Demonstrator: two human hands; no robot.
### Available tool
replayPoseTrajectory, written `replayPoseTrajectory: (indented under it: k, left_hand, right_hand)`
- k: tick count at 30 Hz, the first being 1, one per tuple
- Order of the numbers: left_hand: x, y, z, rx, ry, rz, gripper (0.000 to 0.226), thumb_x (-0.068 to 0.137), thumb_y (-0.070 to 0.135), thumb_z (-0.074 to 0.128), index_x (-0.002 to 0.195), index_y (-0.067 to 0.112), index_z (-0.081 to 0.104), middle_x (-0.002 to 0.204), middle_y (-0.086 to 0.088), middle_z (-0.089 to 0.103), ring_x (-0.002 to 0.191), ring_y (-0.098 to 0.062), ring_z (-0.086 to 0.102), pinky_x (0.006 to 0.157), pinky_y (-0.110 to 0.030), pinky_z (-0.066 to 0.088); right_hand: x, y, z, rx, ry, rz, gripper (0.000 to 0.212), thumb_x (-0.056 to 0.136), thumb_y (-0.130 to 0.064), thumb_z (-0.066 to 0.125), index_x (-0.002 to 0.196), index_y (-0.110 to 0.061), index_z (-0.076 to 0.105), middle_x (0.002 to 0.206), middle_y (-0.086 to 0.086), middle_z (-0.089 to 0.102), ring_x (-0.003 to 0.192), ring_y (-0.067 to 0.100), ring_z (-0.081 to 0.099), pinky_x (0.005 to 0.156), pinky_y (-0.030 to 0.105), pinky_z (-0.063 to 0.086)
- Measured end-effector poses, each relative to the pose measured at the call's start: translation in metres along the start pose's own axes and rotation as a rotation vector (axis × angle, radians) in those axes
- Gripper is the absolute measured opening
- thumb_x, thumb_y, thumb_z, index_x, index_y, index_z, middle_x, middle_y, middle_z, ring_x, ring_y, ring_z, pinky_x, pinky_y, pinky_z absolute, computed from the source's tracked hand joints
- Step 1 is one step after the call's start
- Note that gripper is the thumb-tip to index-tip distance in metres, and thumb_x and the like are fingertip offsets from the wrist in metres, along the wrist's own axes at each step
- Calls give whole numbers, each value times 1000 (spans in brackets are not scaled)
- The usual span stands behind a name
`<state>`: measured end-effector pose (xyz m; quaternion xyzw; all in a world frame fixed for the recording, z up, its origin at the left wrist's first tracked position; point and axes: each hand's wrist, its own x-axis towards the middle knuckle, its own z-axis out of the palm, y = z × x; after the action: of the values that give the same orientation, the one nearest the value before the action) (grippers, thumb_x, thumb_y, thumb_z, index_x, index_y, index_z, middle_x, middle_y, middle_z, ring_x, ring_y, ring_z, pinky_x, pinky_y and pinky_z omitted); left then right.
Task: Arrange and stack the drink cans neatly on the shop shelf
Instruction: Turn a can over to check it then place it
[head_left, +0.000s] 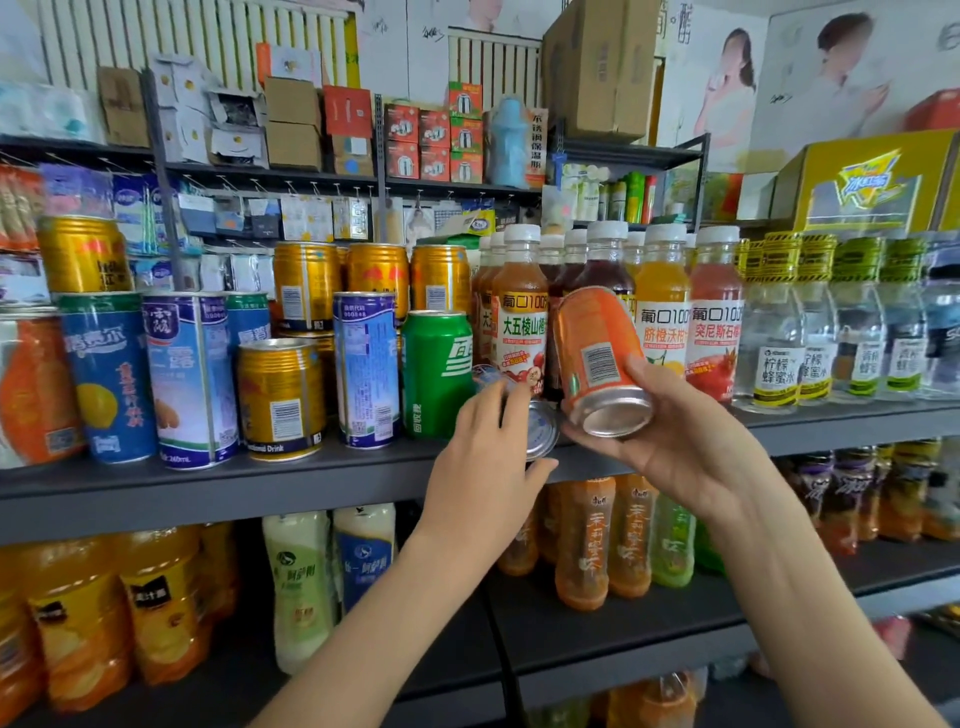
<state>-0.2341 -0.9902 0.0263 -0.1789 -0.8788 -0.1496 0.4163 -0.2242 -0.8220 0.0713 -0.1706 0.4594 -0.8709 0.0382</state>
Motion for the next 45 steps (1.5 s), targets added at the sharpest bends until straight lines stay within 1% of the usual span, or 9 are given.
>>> replayPoseTrajectory:
  k: [5,9,14,22,30,35,39,42,45]
  left_hand:
    - [-2,1,0,28,131,-66,57,61,28,86,102,6,54,90,-5,64,80,-19,66,56,-18,49]
    - [-10,3,-2,-103,162,-198,51,75,31,76,112,6,51,98,-5,63,85,-23,65,63,-18,39]
    - [-19,5,-3,-156,313,-196,59,62,27,85,106,8,52,87,-6,66,68,-23,67,54,-16,41]
    - [-32,-4,-20,-298,461,-155,60,72,36,71,119,11,46,107,-9,66,91,-12,63,84,-5,34]
    - [-34,-9,-23,-423,536,-26,60,80,39,64,126,7,42,124,-12,58,113,-14,59,76,-25,57]
    - [-33,-11,-23,-533,588,2,59,81,35,66,127,10,39,131,-12,51,121,-18,55,76,-33,59]
    - [-29,-15,-23,-583,609,51,60,82,30,68,129,12,36,135,-1,43,127,-18,49,80,-35,58]
    - [-26,-16,-23,-631,601,112,60,83,29,68,130,11,35,135,4,39,128,-20,48,84,-38,56]
    - [-25,-20,-20,-663,550,241,59,83,21,70,129,8,36,135,-2,40,129,-27,47,86,-45,55]
  right_hand:
    - [2,6,6,-156,68,-144,31,76,-16,61,105,-6,59,93,10,74,94,27,67,90,41,53]
    - [11,9,-3,-632,228,-276,43,83,-25,69,119,-10,54,106,1,70,96,16,67,91,33,51]
    - [17,18,-7,-925,289,-371,60,76,-24,78,121,-21,40,101,-17,55,89,-4,57,70,12,47]
    - [37,34,-3,-1274,311,-460,67,69,-35,82,115,-22,35,107,-8,49,95,4,52,70,14,44]
    - [48,42,-4,-1325,344,-384,73,72,-36,80,127,-14,37,122,1,51,104,8,47,74,17,38]
    - [38,41,3,-1463,473,-471,85,75,-39,76,139,-6,32,134,13,42,126,27,37,98,34,34]
    - [13,30,26,-1252,484,-615,52,87,-44,60,128,-14,49,120,-3,55,113,15,51,96,31,42]
    - [0,21,47,-793,131,-294,48,83,-57,55,106,-15,63,94,-2,70,89,15,66,74,25,52]
    - [-2,20,58,-577,-119,-140,45,85,-46,59,107,-7,63,91,4,73,84,16,69,71,22,54]
